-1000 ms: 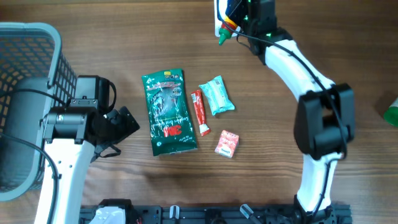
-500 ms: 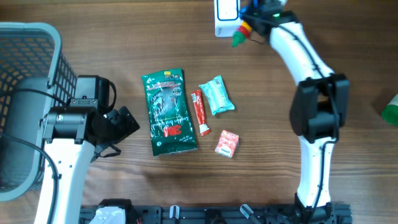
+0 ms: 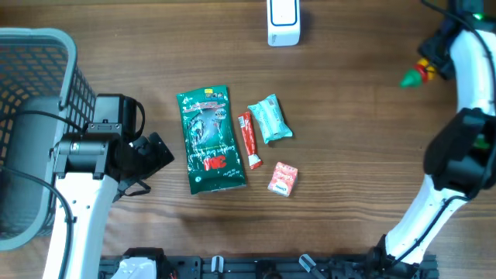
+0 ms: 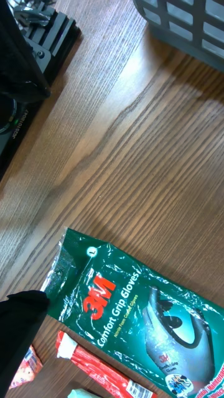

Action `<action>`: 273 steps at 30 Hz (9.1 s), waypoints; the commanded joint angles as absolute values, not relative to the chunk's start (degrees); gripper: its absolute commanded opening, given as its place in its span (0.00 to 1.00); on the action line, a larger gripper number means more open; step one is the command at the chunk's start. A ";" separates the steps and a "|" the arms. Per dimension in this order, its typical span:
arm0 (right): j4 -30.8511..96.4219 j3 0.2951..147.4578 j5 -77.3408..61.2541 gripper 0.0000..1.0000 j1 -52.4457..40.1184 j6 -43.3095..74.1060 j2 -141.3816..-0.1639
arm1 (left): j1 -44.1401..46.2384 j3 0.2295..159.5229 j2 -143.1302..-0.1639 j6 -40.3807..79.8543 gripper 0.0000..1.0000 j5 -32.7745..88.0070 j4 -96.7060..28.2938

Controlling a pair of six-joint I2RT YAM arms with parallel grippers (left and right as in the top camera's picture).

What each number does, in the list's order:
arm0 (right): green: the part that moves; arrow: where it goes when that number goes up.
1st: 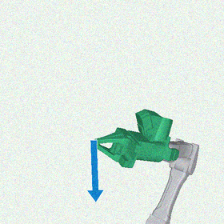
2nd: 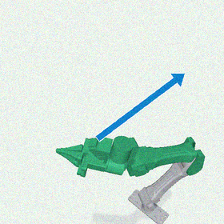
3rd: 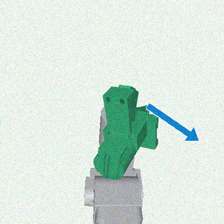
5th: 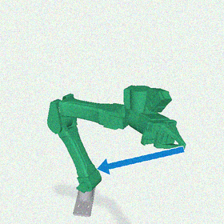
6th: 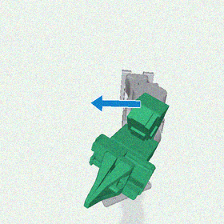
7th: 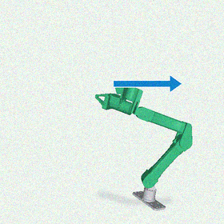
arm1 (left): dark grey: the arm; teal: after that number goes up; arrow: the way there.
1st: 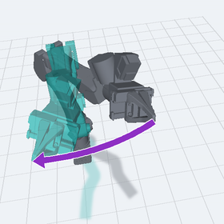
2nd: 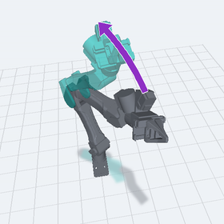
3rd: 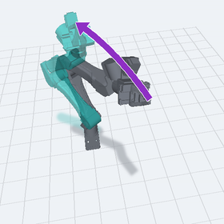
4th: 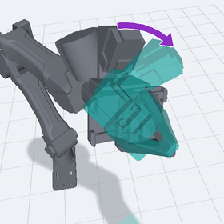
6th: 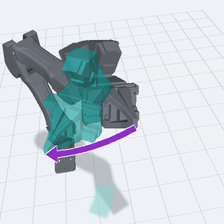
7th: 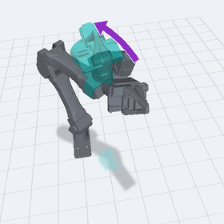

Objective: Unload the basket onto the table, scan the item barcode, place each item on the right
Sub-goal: 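Carry the sauce bottle to the right side and release it, then reach the right gripper to the light-green wipes pack and grasp it, then lift the wipes pack and hold it to the white scanner, then carry the wipes pack to the right table edge and release it, then grasp the red-and-white snack box with the right gripper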

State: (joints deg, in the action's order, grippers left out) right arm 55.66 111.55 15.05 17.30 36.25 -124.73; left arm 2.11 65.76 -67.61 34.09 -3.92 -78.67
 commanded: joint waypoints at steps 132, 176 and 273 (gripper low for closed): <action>35.24 52.69 -5.80 0.05 -27.68 4.49 -60.88 | 1.74 65.56 -67.61 33.21 1.00 -3.66 -78.70; -54.89 79.70 18.72 0.05 -18.20 -70.04 -132.97 | 1.74 65.56 -67.61 33.21 1.00 -3.66 -78.70; 20.14 29.54 -22.57 0.50 -27.05 61.63 -82.19 | 1.74 65.56 -67.61 33.21 1.00 -3.66 -78.70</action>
State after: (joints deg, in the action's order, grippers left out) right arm 20.12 30.65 -27.97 -26.48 57.87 -82.28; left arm 2.11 65.52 -67.61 34.09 -3.90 -78.67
